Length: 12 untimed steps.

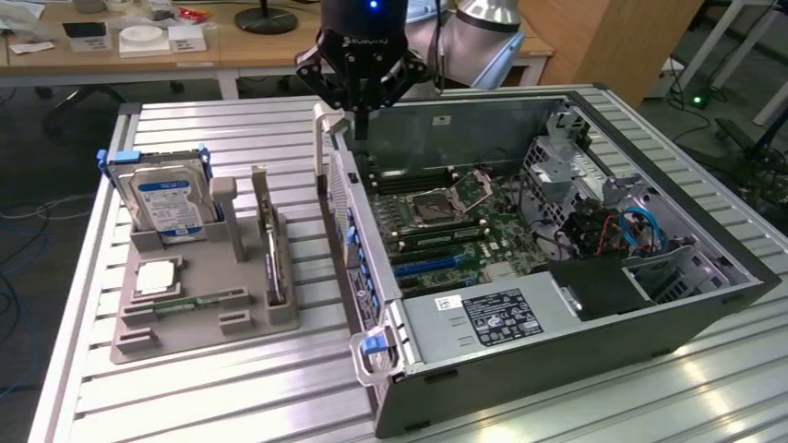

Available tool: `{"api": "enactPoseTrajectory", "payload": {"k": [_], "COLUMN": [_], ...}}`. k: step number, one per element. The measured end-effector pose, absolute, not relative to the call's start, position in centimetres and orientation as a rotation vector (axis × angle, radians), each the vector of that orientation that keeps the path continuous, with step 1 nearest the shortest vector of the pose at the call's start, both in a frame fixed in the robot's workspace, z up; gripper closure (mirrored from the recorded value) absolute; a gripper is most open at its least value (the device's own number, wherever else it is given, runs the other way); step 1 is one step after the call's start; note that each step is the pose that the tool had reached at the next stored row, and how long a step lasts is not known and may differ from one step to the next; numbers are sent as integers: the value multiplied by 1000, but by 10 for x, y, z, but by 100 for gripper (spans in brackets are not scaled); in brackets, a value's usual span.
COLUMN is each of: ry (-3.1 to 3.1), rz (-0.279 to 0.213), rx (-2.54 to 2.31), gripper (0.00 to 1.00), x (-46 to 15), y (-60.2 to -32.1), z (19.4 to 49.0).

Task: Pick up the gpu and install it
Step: 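Reach for the gpu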

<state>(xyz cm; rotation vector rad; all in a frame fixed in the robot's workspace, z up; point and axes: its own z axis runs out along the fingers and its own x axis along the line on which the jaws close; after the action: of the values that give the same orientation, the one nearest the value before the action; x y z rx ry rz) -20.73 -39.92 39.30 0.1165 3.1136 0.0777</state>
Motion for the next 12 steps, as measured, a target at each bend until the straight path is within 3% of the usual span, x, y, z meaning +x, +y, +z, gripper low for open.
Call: {"api": "enactPoseTrajectory", "payload": {"k": [12], "ry": [3114], "rz": [78], "rx": [116], "gripper": [89], "x": [-229], "y": [-399], "z": [393]}}
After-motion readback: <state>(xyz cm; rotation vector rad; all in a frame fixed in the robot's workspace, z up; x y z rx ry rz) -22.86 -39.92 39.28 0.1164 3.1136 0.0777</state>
